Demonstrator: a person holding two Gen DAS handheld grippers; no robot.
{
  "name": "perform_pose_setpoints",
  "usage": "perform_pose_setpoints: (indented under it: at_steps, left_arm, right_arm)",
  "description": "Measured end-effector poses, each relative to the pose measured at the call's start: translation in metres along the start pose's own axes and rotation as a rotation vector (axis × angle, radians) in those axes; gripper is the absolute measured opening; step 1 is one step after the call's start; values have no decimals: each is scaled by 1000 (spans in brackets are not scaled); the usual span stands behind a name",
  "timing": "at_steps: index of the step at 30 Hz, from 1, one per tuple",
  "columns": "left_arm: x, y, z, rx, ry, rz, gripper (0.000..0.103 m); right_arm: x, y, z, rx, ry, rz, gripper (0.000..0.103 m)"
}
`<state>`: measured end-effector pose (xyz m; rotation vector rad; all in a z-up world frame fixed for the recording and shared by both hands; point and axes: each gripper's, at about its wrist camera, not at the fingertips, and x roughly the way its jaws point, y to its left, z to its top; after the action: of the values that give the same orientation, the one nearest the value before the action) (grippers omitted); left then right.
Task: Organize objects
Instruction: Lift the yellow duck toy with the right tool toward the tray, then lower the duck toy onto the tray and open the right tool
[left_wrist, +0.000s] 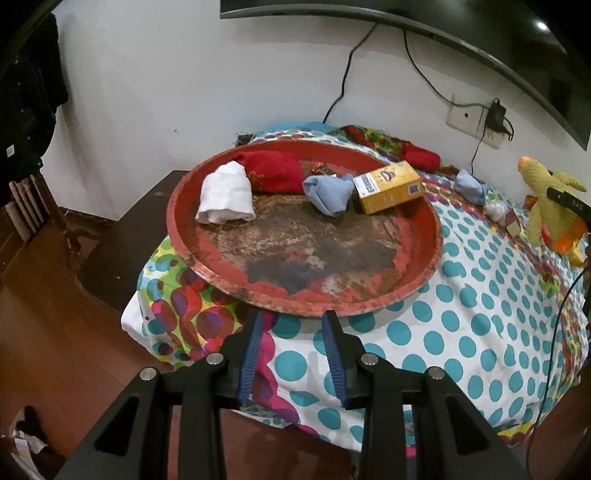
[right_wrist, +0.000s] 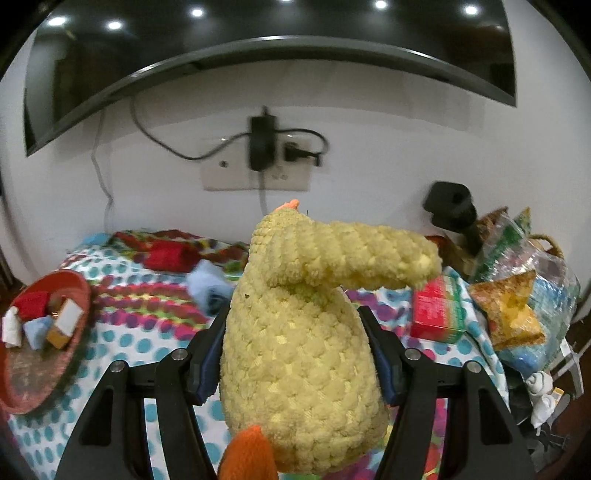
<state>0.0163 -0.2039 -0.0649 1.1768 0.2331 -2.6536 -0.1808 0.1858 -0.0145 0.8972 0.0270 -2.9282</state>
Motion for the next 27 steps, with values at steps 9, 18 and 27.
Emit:
perform_pose_setpoints:
  at_steps: [9, 18, 27]
  left_arm:
    - [-3, 22, 4, -73, -11, 21, 34]
    - [-2, 35, 5, -105, -18, 63, 34]
    - [-3, 57, 8, -177, -15, 67, 34]
  right_arm:
    - [-19, 96, 14, -108, -16, 177, 63]
    - [-30, 204, 20, -183, -11, 396, 63]
    - [4, 289, 22, -140, 89, 567, 63]
